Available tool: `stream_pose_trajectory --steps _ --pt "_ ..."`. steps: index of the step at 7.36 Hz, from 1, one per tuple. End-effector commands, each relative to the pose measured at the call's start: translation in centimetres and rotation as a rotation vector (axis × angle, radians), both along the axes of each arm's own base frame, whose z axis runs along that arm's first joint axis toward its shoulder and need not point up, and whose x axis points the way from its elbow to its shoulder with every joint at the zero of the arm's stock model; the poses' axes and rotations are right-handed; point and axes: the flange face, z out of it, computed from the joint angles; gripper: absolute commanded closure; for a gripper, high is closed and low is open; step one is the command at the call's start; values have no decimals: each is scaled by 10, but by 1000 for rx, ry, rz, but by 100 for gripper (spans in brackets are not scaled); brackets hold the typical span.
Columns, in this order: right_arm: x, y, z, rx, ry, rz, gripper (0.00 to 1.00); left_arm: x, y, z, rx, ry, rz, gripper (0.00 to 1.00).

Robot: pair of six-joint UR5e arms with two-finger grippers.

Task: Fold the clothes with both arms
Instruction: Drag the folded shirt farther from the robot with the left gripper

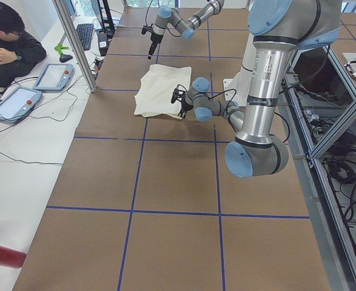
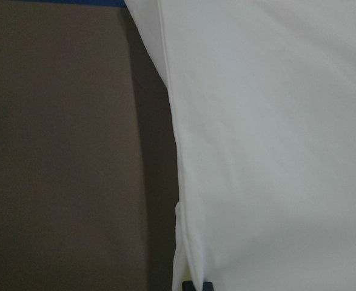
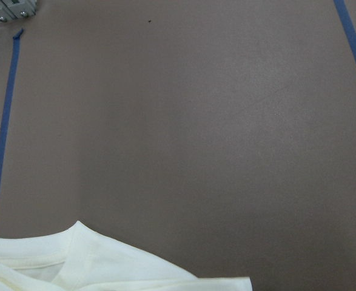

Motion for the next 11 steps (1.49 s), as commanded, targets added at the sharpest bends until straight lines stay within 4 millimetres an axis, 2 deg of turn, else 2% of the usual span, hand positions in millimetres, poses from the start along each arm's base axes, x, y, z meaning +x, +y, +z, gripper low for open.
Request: stream_pose_trajectory --steps 1,2,3,4,5,6,7,8,9,10,11 --pt "0 0 0 -2 0 0 0 -33 -121 12 97 -155 -75 100" --pt "0 0 0 -6 -2 5 0 -33 -188 15 86 -206 -127 100" --pt "0 0 0 -9 -3 8 0 -16 -243 14 62 -252 -148 100" --pt "1 0 -1 -9 -7 11 0 -1 -289 -8 76 -261 -184 100" --pt "1 0 -2 -7 -9 11 0 -2 -312 -11 99 -239 -212 100" --pt "1 1 -3 -9 -11 13 0 -6 -317 7 97 -242 -221 100" --pt "0 2 -3 -9 -11 12 0 -12 -320 9 97 -241 -229 97" --pt "-10 6 -10 -14 -23 13 0 -20 -318 14 109 -228 -234 1" --pt "-27 11 -26 -45 -56 23 0 -32 -302 22 130 -196 -230 0" --pt "-50 13 -51 -80 -91 67 2 -43 -296 3 143 -140 -199 0" --pt "-80 9 -75 -106 -110 134 5 -57 -276 12 154 -117 -190 0"
